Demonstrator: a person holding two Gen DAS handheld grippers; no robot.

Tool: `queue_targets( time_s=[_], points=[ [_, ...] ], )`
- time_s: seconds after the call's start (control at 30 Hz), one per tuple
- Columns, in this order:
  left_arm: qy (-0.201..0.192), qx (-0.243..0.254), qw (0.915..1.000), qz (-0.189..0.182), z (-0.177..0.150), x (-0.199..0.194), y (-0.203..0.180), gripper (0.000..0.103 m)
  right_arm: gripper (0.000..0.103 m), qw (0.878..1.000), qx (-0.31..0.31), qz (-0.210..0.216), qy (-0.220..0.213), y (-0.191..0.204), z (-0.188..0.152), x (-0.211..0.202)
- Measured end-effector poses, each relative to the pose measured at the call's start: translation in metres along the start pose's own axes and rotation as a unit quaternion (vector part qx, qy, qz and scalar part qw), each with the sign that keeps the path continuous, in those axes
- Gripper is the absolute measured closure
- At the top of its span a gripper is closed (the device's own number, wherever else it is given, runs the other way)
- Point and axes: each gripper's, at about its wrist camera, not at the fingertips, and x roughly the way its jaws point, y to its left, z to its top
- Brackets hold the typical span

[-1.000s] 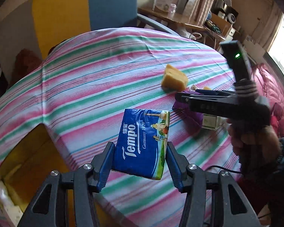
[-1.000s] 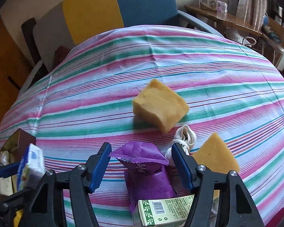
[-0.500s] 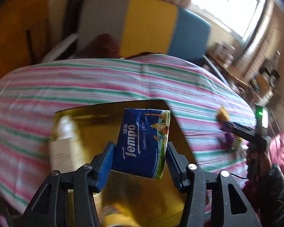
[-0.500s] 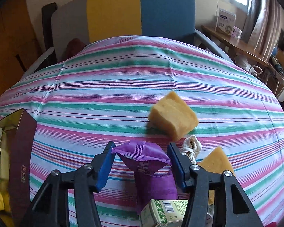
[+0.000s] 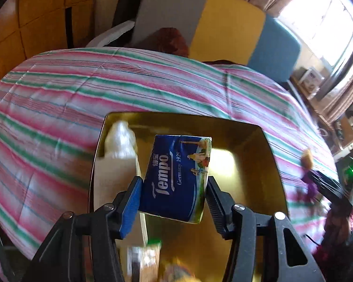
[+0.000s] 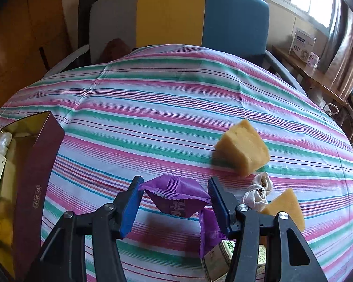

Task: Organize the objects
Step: 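Lower the tissue pack into the gold tray and open the left gripper while the right carries the purple packet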

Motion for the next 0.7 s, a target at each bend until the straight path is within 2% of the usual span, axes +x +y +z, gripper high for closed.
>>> queue_targets(
  time_s=[0.17,0.27,0.4,0.57,0.7],
  points=[
    [0.022,-0.009,0.9993,0.029,0.017,0.04,-0.001,0.048,0.046,1.0,0.002,0.001,-0.003,-0.001,0.001,-0.001],
    [0.015,0.019,0.9982,0.055,0.023,0.047,-0.011,0.049,0.046,1.0,0.005,0.002,-0.005,-0.002,0.002,0.0],
    [0.024,0.008,0.9975,0.065,0.03,0.06,-0.009,0.049,0.046,1.0,0.002,0.004,-0.006,-0.001,0.003,0.0],
    [0.002,0.013,0.9982,0.059,0.023,0.041,-0.01,0.049,0.046,1.0,0.003,0.001,-0.005,-0.002,0.003,0.001],
    [-0.039,0.041,0.9963,0.065,0.011,0.005,-0.014,0.049,0.046,1.0,0.009,-0.002,-0.012,-0.004,0.003,-0.002]
  ],
)
